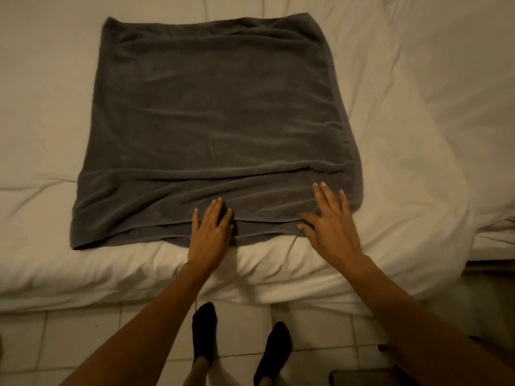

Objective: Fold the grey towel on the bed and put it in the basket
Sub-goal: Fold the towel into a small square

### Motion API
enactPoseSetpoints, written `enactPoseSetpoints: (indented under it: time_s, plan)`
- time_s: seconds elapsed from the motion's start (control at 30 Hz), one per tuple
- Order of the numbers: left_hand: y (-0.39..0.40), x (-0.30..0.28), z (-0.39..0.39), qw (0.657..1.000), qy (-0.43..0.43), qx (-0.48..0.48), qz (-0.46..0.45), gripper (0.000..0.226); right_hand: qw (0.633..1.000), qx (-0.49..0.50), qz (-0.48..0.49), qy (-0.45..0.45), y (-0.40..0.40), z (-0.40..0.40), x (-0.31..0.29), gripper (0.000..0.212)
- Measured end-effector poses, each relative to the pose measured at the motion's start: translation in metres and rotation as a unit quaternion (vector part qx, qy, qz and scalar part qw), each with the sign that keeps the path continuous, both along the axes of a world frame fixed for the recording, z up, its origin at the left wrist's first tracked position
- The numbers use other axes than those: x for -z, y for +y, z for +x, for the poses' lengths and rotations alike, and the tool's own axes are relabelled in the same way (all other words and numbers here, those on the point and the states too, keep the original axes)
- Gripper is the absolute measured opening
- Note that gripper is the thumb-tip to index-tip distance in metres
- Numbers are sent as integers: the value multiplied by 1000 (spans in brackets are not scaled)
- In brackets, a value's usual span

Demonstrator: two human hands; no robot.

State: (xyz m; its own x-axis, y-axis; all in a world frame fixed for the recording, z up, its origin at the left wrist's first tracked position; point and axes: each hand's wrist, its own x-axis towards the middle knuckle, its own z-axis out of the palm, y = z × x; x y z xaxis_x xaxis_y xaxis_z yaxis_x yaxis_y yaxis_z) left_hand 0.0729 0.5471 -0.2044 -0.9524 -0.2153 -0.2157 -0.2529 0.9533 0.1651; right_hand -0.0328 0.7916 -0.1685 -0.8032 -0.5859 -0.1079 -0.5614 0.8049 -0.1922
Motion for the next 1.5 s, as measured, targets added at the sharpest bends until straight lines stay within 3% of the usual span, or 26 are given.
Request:
enactPoseSetpoints:
  time_s: [0.23,0.43,0.6,0.8,0.93,1.13,1.17,1.3,1.5]
  plan:
    - [-93,2,41,994,-48,16,-97,50,998,-3,58,34,-16,3,13,10]
    - [-139,-5,50,989,-40,24,-139,45,993,50,105,23,-22,7,18,17]
    - [-152,-10,49,989,8,49,-140,31,993,87,71,36,-22,13,19,14]
    - [-145,-15,79,983,89,99,-123,39,992,115,-3,51,10,32,23,12]
    - [-134,-12,102,981,99,121,-119,45,985,116,-56,117,29,52,26,18]
    - [-130,-16,90,990,54,84,-97,35,986,120,-14,118,24,59,28,28]
    - [-129,-15,86,991,47,84,-93,36,986,118,-11,114,18,58,26,33]
    - [-123,-15,72,991,-28,104,-77,76,994,66,31,77,-17,63,21,55]
    - [-96,-9,55,981,-16,159,-112,65,998,7,60,-18,-66,73,24,72]
